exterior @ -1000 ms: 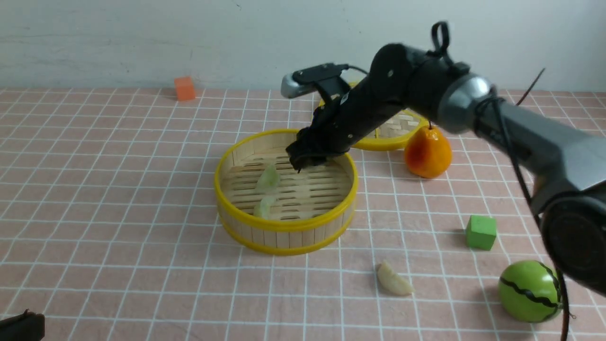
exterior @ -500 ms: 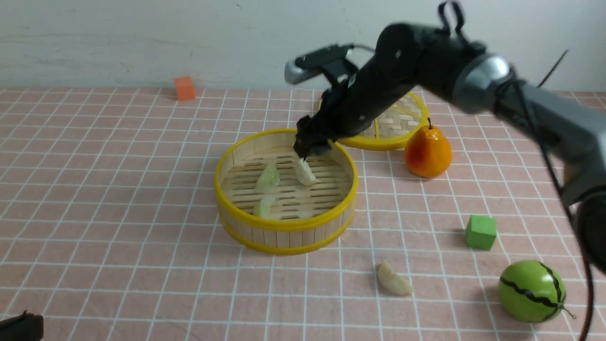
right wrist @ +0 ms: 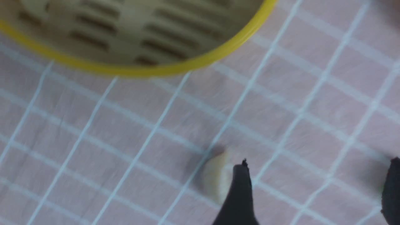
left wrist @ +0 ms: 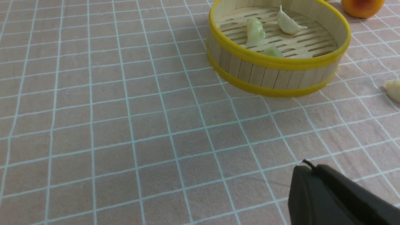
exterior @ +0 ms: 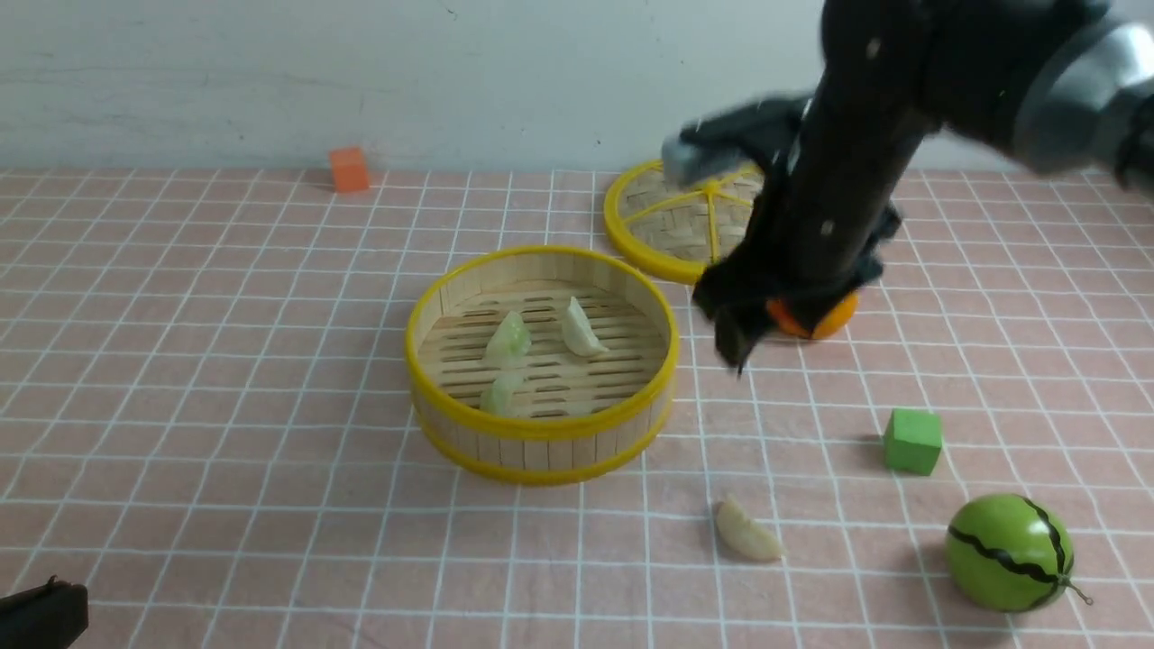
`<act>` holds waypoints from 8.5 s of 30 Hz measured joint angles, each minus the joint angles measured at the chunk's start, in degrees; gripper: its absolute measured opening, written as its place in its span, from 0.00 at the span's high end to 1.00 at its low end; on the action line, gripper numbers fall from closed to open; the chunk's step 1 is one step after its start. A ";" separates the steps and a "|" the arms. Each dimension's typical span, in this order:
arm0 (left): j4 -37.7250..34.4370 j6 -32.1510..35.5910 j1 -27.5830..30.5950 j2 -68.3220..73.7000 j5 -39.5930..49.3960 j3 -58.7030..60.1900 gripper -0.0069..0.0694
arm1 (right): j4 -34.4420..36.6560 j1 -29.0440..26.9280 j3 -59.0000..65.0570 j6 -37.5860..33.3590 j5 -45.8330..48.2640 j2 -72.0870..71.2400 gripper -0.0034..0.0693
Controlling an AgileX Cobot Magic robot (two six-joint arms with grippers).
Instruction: Put the dumplings into the steamer on the table with the pink tablecloth.
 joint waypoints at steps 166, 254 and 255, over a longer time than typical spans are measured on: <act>-5.25 -0.21 11.00 -18.88 -9.98 17.27 0.79 | -3.77 -22.30 102.64 6.34 -48.32 -115.81 0.90; -12.84 4.52 17.77 -18.91 -7.26 21.54 0.93 | -3.82 -22.30 102.64 6.34 -48.32 -115.81 0.74; -12.84 4.52 17.77 -18.91 -7.26 21.54 0.93 | -3.82 -22.30 102.64 6.34 -48.32 -115.81 0.74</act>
